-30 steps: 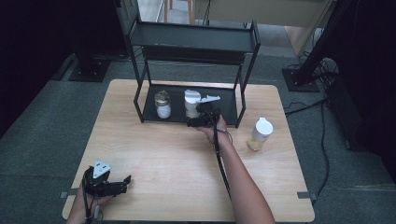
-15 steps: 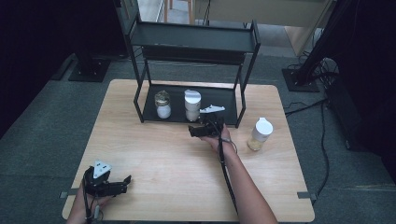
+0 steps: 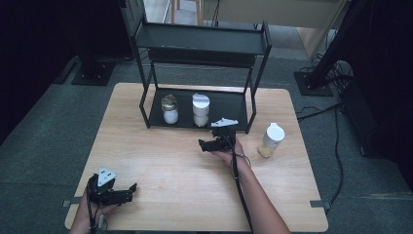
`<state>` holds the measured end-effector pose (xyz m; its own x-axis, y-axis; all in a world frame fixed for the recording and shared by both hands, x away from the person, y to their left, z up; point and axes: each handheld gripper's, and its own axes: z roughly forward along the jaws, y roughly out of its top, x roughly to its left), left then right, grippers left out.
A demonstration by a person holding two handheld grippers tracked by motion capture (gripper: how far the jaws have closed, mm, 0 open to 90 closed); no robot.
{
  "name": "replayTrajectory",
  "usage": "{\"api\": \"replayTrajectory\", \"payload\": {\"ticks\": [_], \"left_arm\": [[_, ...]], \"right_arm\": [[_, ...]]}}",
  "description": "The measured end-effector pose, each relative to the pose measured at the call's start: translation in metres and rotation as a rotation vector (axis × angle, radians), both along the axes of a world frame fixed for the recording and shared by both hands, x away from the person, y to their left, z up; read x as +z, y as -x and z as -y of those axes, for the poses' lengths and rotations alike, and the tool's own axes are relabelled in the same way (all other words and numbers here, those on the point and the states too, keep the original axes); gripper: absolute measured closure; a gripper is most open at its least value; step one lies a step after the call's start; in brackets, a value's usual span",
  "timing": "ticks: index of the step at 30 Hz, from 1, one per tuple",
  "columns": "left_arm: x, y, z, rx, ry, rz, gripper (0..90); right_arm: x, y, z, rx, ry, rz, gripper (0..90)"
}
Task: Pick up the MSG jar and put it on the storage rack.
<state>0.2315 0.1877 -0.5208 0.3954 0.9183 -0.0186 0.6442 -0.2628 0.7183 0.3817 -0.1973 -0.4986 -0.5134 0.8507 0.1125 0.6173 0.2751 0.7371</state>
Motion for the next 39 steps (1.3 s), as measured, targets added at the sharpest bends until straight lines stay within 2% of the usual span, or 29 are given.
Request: {"api": "replayTrajectory", "payload": {"ticks": [8,13,15,26,39], "left_arm": [[0.0,0.0,0.001,-0.002,-0.004,0.002,0.0],[0.0,0.0,0.001,-0.004,-0.008,0.003,0.0],[0.0,0.0,0.001,-0.004,-0.009,0.003,0.0],[0.0,0.0,0.001,-0.004,-0.01,0.002,0.0],[0.0,0.0,0.001,-0.004,-0.011,0.002,0.0]], "right_arm": [[-0.007,0.013,0.016,-0.003,-0.014,0.006,5.0],[-0.012,0.022,0.025,0.004,-0.002,0.008,5.1],[-0.011,0.026,0.027,0.0,-0.007,0.014,5.1],[-0.011,0.04,0.036,0.004,0.03,0.042,5.1],[-0.012,0.056,0.052,0.01,0.032,0.038,5.6]]}}
